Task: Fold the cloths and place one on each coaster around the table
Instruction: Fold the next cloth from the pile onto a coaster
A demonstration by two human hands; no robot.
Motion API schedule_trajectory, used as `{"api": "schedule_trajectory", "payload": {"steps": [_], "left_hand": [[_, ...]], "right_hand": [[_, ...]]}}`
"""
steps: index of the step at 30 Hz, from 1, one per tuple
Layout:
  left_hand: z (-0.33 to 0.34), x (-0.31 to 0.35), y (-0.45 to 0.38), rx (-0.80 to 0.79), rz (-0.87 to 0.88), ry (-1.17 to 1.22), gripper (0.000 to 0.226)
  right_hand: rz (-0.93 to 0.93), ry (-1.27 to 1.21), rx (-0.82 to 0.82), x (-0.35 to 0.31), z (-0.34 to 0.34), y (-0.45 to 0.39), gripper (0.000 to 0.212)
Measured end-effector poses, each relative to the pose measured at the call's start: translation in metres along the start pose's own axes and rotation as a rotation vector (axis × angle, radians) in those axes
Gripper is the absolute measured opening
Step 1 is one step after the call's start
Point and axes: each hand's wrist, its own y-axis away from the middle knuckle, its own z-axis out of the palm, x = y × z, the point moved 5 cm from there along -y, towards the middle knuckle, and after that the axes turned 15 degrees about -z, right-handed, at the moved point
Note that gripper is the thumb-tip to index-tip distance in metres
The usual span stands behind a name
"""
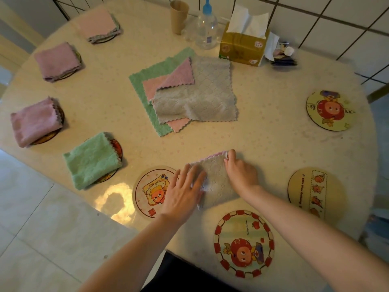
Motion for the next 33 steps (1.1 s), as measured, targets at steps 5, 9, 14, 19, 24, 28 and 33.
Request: {"api": "schedule_trajectory", "payload": {"steps": [5, 9, 14, 19, 24, 28, 33], "left_hand": [[0.024, -0.018, 0.009, -0.216, -0.065, -0.101, 0.079], [0.016, -0.013, 0.008, -0.301, -0.118, 0.011, 0.083], [-0.015, 0.001, 0.017, -0.147, -0.437, 0.584, 0.058], [-0.001, 0.005, 0.021, -0.374, -1.031, 1.021, 0.051], [0.009, -0.001, 0.013, -0.458, -1.328, 1.347, 0.044], [0.005, -0.002, 0.005, -0.525, -1.376, 1.475, 0.024], [-0.014, -0.031, 0.013, -0.384, -1.324, 1.463, 0.022]], "right_hand": [[-0.081, 0.102, -0.050, 0.000, 0.005, -0.001, 0.049], [0.042, -0.059, 0.073, 0.005, -0.006, 0.006, 0.052], [0.339, -0.537, 0.034, 0.012, 0.003, 0.027, 0.043], [0.481, -0.792, -0.070, 0.015, 0.006, 0.032, 0.013], [0.615, -0.999, -0.149, 0.018, 0.005, 0.030, 0.022], [0.682, -1.086, -0.205, 0.022, 0.002, 0.024, 0.044], [0.506, -1.130, -0.166, -0.009, -0.016, 0.008, 0.033]]}}
